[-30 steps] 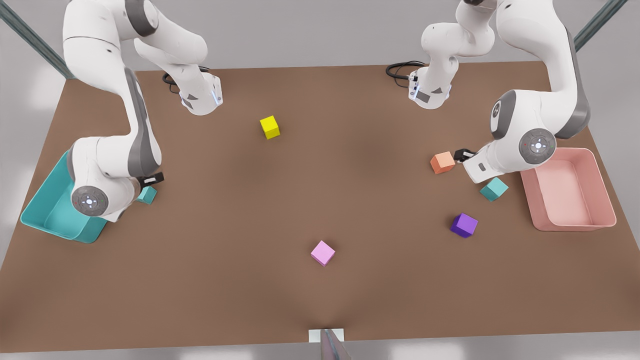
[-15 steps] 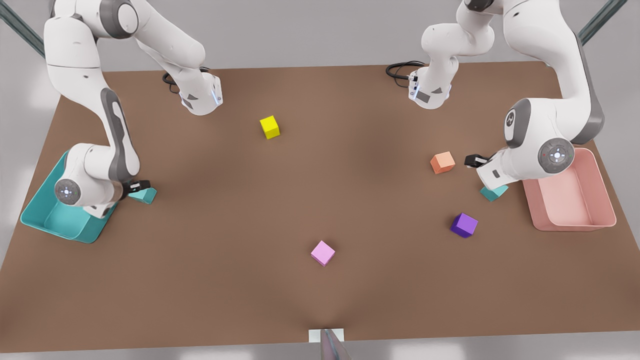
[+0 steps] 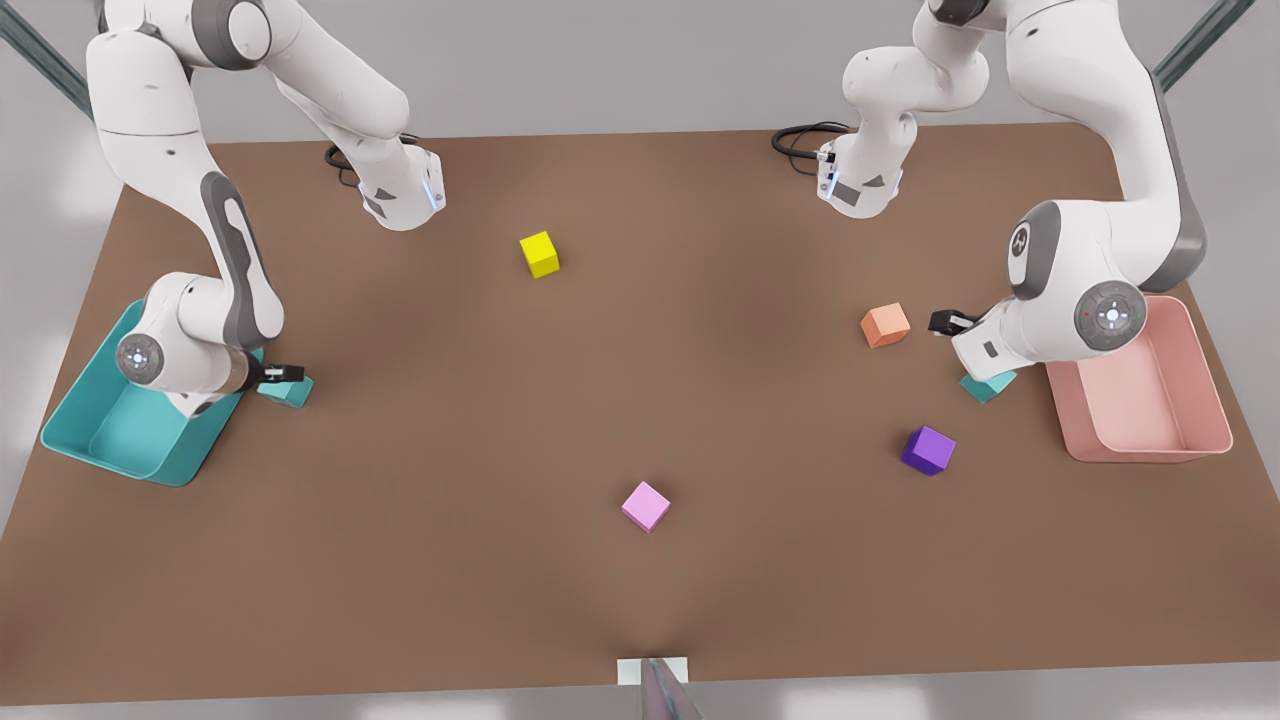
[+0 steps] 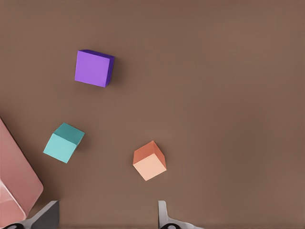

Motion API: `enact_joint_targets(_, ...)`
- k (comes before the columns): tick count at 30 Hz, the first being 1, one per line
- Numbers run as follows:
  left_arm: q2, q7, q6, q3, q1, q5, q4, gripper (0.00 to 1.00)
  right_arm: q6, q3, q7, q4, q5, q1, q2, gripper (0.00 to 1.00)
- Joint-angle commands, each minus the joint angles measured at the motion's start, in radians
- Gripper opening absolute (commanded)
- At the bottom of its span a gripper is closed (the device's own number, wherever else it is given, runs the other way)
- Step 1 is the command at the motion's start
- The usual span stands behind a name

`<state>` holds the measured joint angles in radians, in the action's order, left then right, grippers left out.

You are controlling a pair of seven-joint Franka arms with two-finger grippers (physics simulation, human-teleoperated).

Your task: Stack the two blue cubes on top of each other

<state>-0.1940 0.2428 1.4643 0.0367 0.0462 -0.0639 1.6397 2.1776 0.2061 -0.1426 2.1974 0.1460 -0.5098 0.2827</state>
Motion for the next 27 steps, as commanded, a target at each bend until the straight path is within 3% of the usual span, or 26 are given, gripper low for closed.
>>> enact_joint_targets(1, -0.002, 0.015, -0.001, 0.000, 0.000, -0.001, -0.001, 1.00, 0.025, -0.001, 0.330, 0.012, -0.005, -0.001, -0.007, 1.00)
enact_joint_targets(5, -0.004, 0.015, -0.001, 0.000, -0.002, -0.001, -0.001, 1.00, 0.021, -0.005, 0.452, 0.024, 0.004, -0.009, 0.015, 1.00)
enact_joint_targets(23, -0.005, 0.010, 0.002, 0.002, 0.006, -0.002, -0.017, 1.00, 0.080, -0.034, 0.471, -0.056, 0.011, -0.013, 0.171, 1.00)
enact_joint_targets(24, -0.005, 0.010, 0.004, 0.002, 0.004, -0.002, -0.017, 1.00, 0.077, -0.034, 0.462, -0.054, 0.012, -0.012, 0.168, 0.92)
enact_joint_targets(26, -0.019, 0.007, 0.030, 0.000, 0.000, 0.001, -0.024, 1.00, 0.065, -0.031, 0.452, -0.054, 0.014, -0.009, 0.161, 0.62)
enact_joint_targets(27, -0.022, 0.007, 0.063, 0.000, -0.005, 0.015, -0.031, 1.00, 0.062, -0.025, 0.454, -0.054, 0.014, -0.006, 0.153, 0.58)
